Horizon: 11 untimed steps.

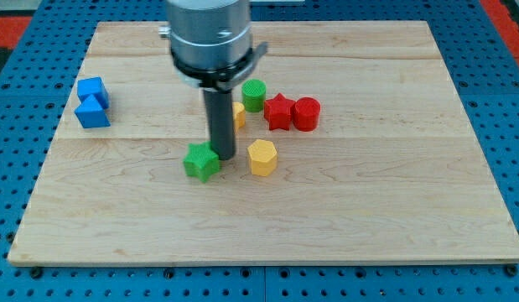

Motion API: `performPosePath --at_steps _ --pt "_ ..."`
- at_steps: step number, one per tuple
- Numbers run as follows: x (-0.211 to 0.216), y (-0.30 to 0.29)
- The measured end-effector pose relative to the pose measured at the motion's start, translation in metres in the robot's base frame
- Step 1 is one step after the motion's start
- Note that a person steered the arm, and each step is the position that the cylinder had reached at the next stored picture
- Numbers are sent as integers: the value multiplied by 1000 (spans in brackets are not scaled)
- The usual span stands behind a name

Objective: Move yellow hexagon towards bottom left

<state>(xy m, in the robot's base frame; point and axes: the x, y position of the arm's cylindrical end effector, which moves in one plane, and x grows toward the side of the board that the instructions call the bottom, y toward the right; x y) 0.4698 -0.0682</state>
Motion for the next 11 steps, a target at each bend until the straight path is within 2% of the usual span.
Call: performPosePath --at_steps 1,2,3,4,6,8,9,10,11 --pt "-45 -40" --pt "-75 -17" --pt "-58 40" --pt "-13 82" --pt "-5 94" --pt "38 31" --pt "48 66" --pt "75 35" --pt "70 -40"
